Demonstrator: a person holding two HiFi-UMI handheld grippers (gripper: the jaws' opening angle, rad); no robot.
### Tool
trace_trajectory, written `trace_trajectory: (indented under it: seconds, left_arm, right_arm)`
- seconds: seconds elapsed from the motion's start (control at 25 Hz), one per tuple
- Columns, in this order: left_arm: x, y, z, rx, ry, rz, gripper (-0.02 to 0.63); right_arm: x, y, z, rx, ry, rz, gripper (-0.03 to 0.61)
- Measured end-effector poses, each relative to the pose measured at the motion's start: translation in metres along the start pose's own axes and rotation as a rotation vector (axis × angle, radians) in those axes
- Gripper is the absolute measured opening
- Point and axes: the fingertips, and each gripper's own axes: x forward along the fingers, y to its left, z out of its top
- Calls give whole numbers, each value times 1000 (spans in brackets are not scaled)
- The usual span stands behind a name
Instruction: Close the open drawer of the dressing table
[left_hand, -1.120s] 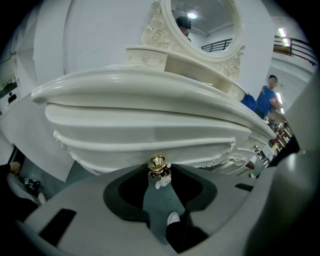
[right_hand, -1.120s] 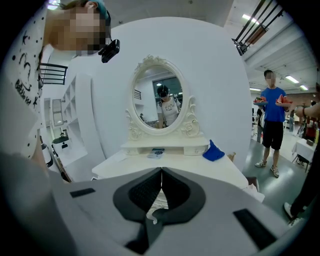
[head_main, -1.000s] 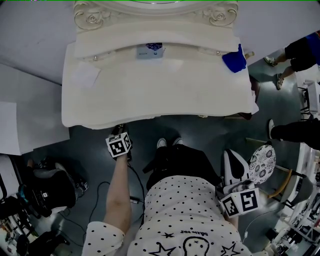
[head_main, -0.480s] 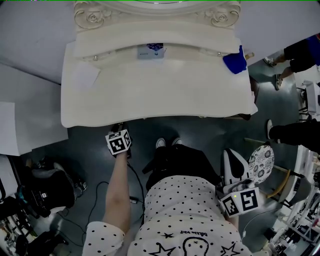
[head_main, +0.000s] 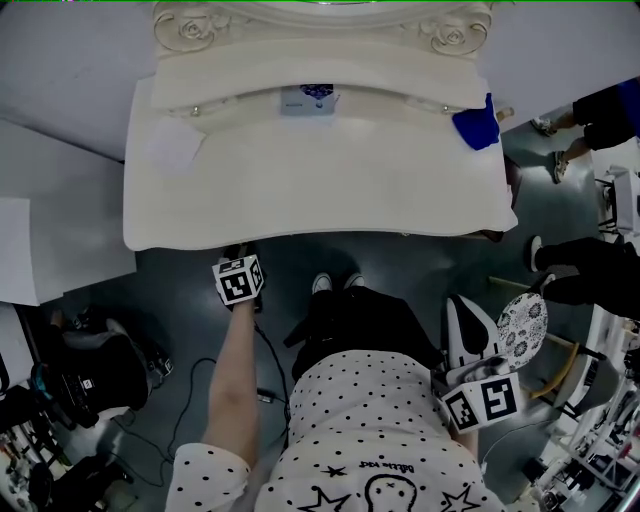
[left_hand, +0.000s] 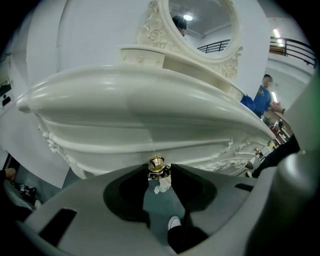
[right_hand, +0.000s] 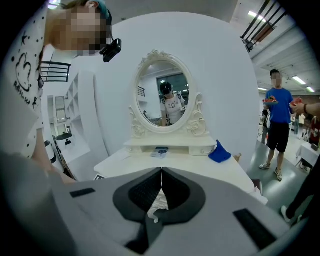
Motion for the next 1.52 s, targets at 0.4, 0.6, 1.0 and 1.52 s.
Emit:
trace_trajectory:
  seconds: [0.4, 0.6, 1.0, 1.52]
  left_arm:
    - [1, 0, -1, -14, -3, -9, 152]
    - [-4, -7, -13, -42, 12, -13, 169]
    - [-61, -45, -4, -20, -123, -35, 34]
    - [-226, -140, 104, 113, -526, -71, 12]
  right_arm:
    - [3, 5, -2, -12, 7, 34, 9]
    - [1, 8, -3, -10, 5, 62, 9]
    - [-6, 6, -4, -20, -33, 146, 9]
    - [-34, -11, -9, 30, -124, 243, 9]
